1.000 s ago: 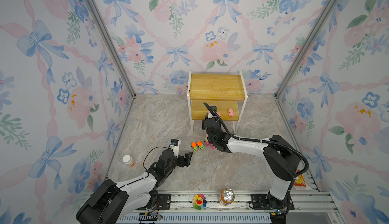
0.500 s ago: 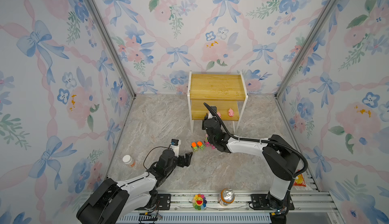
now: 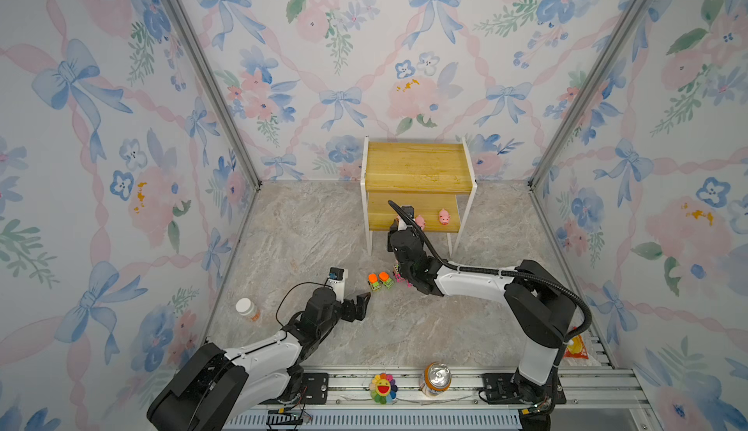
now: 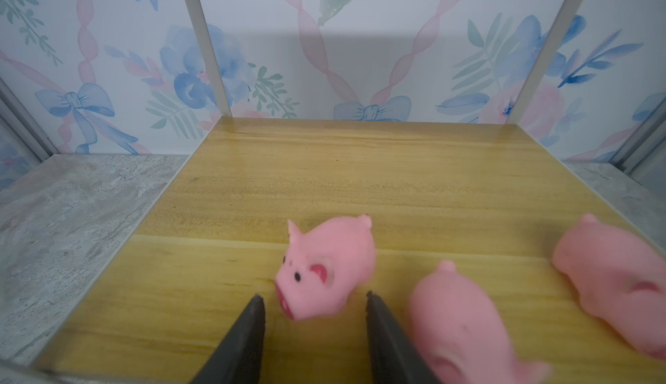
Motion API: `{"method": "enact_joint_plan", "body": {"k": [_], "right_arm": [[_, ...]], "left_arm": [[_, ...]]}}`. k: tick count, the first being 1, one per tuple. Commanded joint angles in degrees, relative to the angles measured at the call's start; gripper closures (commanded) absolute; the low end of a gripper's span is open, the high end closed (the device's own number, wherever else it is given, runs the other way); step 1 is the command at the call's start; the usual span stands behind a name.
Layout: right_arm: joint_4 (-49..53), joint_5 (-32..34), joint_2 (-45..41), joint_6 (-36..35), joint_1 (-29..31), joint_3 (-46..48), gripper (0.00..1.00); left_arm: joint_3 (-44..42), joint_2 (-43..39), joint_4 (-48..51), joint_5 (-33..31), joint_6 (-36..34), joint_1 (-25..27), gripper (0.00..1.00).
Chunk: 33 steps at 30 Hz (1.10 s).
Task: Place and organize the plastic toys onto the shelf
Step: 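Open the right gripper to release the pink pig on the shelf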
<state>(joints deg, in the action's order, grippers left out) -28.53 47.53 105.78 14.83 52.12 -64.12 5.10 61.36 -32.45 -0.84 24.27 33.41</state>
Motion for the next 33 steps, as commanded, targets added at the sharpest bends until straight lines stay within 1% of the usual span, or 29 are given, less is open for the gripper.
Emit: {"method": "enact_joint_plan", "body": {"k": [1,14,24,33], "right_arm": [[1.58,1.43,-0.52,-0.42,0.79,1.51,0.51],[2.87,2.72,-1.57,0.33,2.59,3.1,0.47],[3.83,4.2,-3.86,0.72,3.91,5.66,0.4],[4.36,3.85,-6.75,0.73,4.83,8.36,0.35]], "left_arm": [[0.68,-0.02,0.64,-0.6,-0.76,0.43,0.02],[0.65,0.09,0.61,-0.66,-0.72,0.61,0.02],[0.57,-0.18,0.62,-0.93,-0.63,0.86,0.02],[0.23,-0.86,0.63,-1.59,-0.52,1.2,0.02]]}}
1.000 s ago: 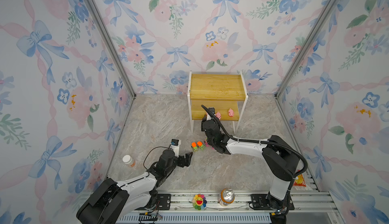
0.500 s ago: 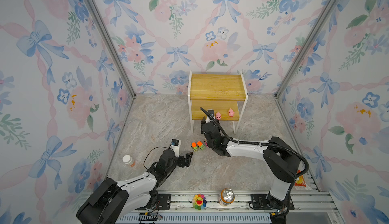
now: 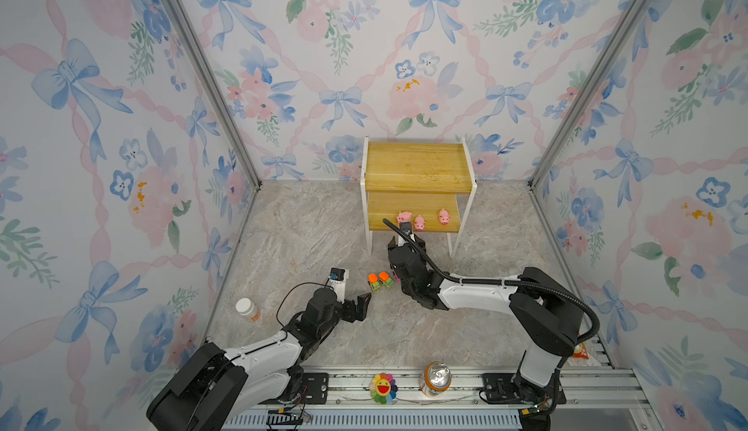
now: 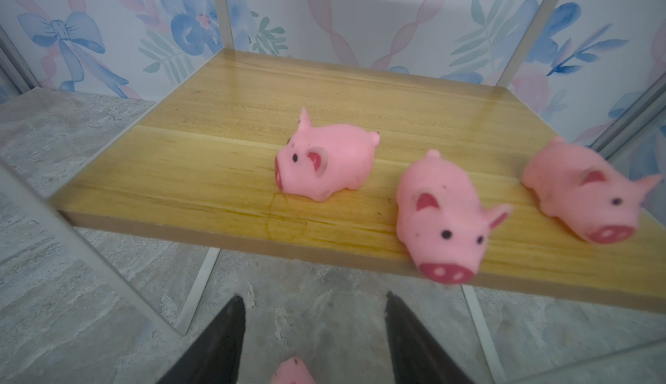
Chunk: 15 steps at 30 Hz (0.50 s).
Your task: Place and organize the plastic toys onto the shelf
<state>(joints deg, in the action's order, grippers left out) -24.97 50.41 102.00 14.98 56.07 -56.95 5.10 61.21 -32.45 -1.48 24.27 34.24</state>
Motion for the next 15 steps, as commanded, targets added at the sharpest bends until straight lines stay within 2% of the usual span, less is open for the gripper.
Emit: {"method": "enact_joint_plan", "body": {"k": [1,6,10,12,15], "right_arm": [[0.89,0.72,-3.39,0.46,0.95,1.6,0.35],[4.21,-2.61,-8.18,0.42,1.19,3.85,0.33],[6.92,-7.54,-16.51,0.38,0.1,8.82,0.33],[7.79,-12.36,-21.57,0.33,-1.59,12.06,0.36],[10.26,-25.04,-29.52,0.48,-6.89,16.11,0.42]], "left_arm": [[0.25,-0.75,0.59,-0.9,-0.5,0.43,0.02],[0.23,-0.75,0.58,-1.16,-0.28,0.62,0.02],[0.34,-0.55,0.61,-1.52,-0.28,0.79,0.02],[0.52,-0.24,0.56,-1.6,-0.28,0.83,0.02],[0.91,0.3,0.54,-1.59,-0.53,1.03,0.02]]}}
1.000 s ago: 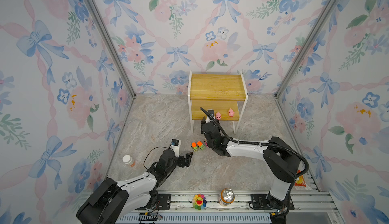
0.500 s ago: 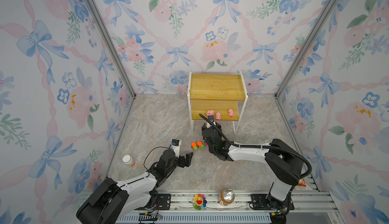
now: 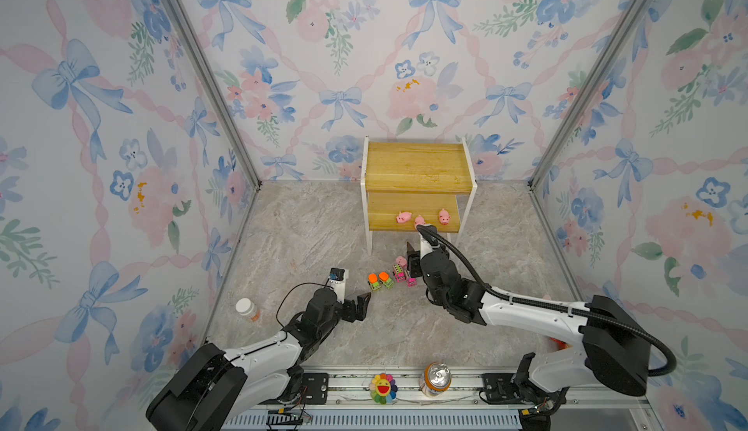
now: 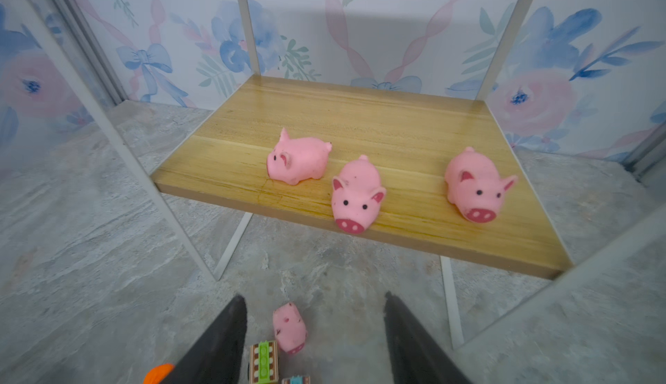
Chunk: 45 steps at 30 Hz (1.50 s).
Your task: Place and organize the plastic toys onto the shelf
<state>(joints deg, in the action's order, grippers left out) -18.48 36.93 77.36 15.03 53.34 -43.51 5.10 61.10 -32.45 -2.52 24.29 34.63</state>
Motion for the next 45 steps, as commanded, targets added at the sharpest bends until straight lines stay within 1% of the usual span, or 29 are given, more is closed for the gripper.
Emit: {"method": "enact_joint_plan", "body": {"k": [1,3,5,7,9,13,15,21,23,31,38,45], "right_arm": [[5.33,-15.67,-7.15,0.31,-5.95,3.39,0.44],[8.48,-20.86,-10.22,-1.45,-8.22,3.87,0.48],[12.3,-24.29,-12.21,-3.05,-9.92,3.23,0.51],[14.68,-26.66,-13.18,-4.0,-10.9,2.5,0.56],[15.2,-27.05,-13.66,-4.31,-11.11,2.11,0.62],[11.11,-28.05,-13.22,-4.26,-11.18,3.36,0.66],[8.64,-27.79,-11.92,-3.98,-11.35,3.91,0.7],[1.55,-30.51,-4.96,-3.61,-11.89,2.78,0.9],[-0.89,-31.51,-2.62,-3.86,-12.19,2.23,0.99],[-5.68,-34.19,2.64,-4.87,-14.14,-0.06,1.0],[-9.14,-34.31,4.83,-5.9,-14.58,-1.64,1.0],[-9.43,-32.98,5.86,-6.78,-14.93,-2.91,1.0]], "left_arm": [[0.95,0.69,0.54,-0.55,-0.61,0.62,0.02],[1.21,1.19,0.55,-0.78,-0.86,0.7,0.02],[1.41,1.65,0.54,-1.15,-1.0,0.81,0.02],[1.66,2.12,0.51,-1.37,-1.09,0.88,0.02],[1.96,2.73,0.48,-1.53,-1.18,1.02,0.02],[2.78,4.15,0.37,-1.35,-1.7,0.96,0.02],[2.94,4.6,0.33,-1.18,-1.79,1.05,0.02],[3.01,5.03,0.08,-1.32,-2.36,1.05,0.02],[3.06,5.08,0.15,-1.49,-2.54,1.06,0.02],[2.88,4.91,0.09,-1.95,-2.94,1.05,0.02],[3.33,5.78,0.1,-1.98,-3.11,1.05,0.02],[3.29,5.97,-0.07,-2.07,-3.26,1.1,0.02]]}}
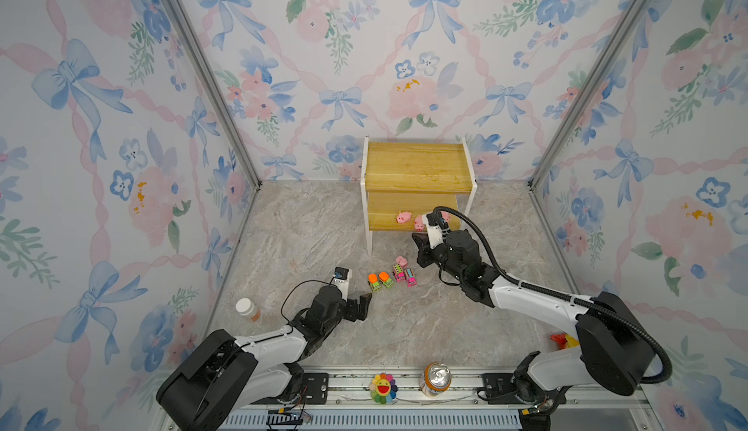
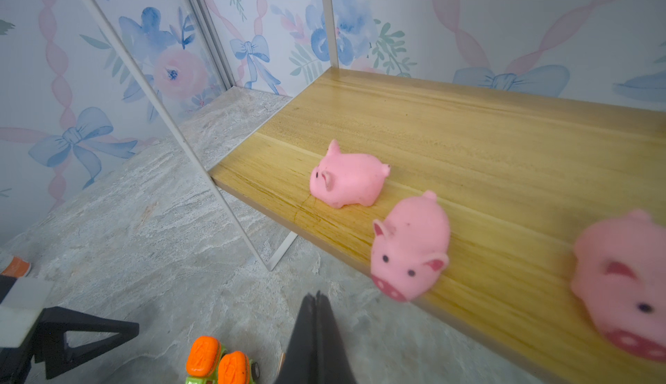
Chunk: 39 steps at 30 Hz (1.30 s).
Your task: Place and organize the plastic toys onto the shelf
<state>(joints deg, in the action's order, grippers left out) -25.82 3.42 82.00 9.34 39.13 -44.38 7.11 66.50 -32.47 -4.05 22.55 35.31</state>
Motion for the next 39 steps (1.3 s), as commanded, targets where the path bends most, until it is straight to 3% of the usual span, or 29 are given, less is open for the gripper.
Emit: {"method": "enact_joint_plan", "body": {"k": [1,39], "right_arm": [[-2.07,0.46,1.39,-1.17,-0.85,-2.26,1.0],[-0.05,4.75,6.16,-2.13,-4.78,-5.62,1.0]], "left_arm": [[1.29,0.71,-0.05,-0.56,-1.5,0.41,0.02],[2.37,4.22,-0.84,-0.61,-1.58,0.47,0.02]]}}
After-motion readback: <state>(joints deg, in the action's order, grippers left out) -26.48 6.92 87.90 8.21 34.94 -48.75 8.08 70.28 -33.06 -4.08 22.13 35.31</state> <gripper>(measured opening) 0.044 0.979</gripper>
